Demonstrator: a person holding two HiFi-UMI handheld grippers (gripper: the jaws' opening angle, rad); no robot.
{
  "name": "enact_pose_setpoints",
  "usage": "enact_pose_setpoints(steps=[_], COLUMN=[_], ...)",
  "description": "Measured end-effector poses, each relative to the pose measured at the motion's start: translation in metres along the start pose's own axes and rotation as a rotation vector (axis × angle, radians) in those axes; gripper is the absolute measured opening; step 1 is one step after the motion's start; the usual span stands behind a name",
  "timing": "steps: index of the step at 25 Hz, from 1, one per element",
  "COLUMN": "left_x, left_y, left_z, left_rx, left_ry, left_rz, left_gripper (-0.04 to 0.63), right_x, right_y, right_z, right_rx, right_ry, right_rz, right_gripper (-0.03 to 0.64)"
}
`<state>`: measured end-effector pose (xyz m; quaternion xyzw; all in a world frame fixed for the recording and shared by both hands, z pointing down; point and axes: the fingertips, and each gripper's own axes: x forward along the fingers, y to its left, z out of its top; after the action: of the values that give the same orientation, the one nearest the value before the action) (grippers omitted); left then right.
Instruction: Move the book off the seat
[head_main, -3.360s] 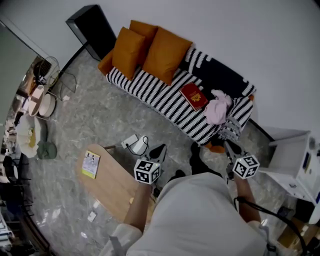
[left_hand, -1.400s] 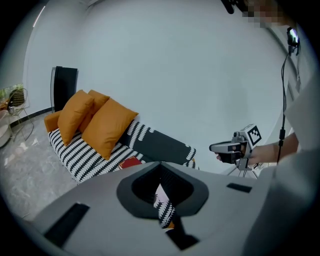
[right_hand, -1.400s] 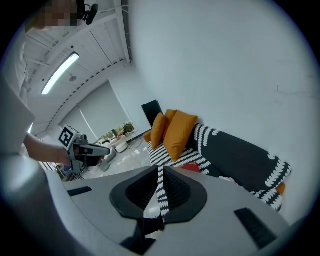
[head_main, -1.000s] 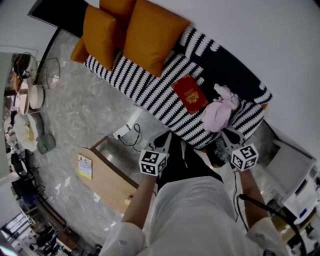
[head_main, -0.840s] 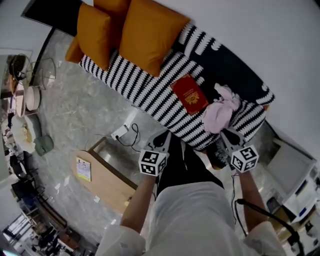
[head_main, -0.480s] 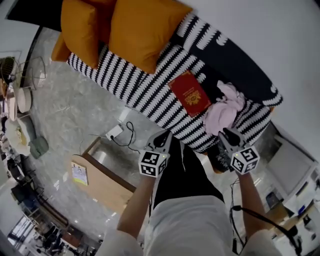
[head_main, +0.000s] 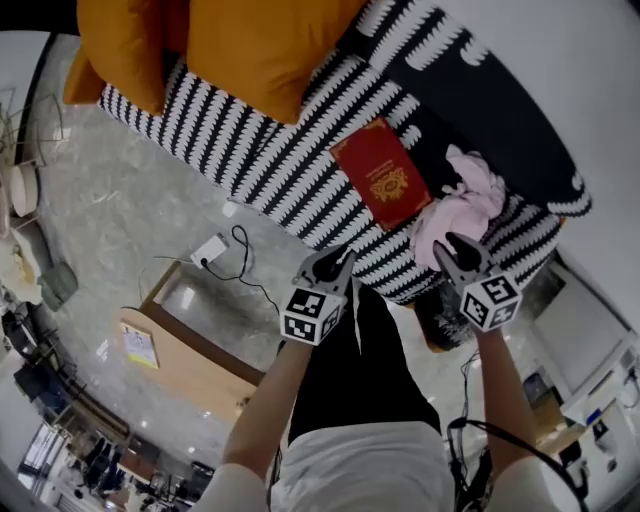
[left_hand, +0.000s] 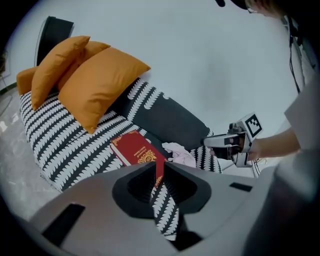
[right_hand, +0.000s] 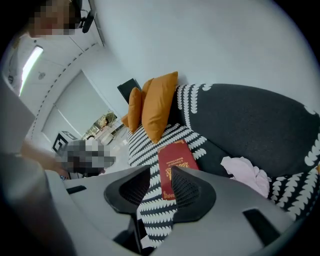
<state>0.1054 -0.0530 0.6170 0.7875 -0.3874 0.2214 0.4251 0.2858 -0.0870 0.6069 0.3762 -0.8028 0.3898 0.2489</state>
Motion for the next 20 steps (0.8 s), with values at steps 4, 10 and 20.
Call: enact_pose_setpoints(steps=[4,10,20], left_x=[0.028,0.071,0.131], left_y=[0.008,0.028,0.057], left_z=[-0.015,-0.026,-0.052], left_rx=[-0.028,-0.049,-0.090], left_ry=[0.019,0.037,0.098], left_rz=[-0.012,-0.020,-0.030], left_gripper=[0.065,0.109,0.158], right_x=[0.028,0.073,0.124], right_y=[-0.017,-0.037,-0.071], right_z=[-0.016,-0.030,-0.053], right_rx=[-0.016,-0.068,-0.105], right_ry=[0.051,0.118,0.188], right_rz=[0.006,0.021,0.021], right_gripper=[0.161,0.178,0.218])
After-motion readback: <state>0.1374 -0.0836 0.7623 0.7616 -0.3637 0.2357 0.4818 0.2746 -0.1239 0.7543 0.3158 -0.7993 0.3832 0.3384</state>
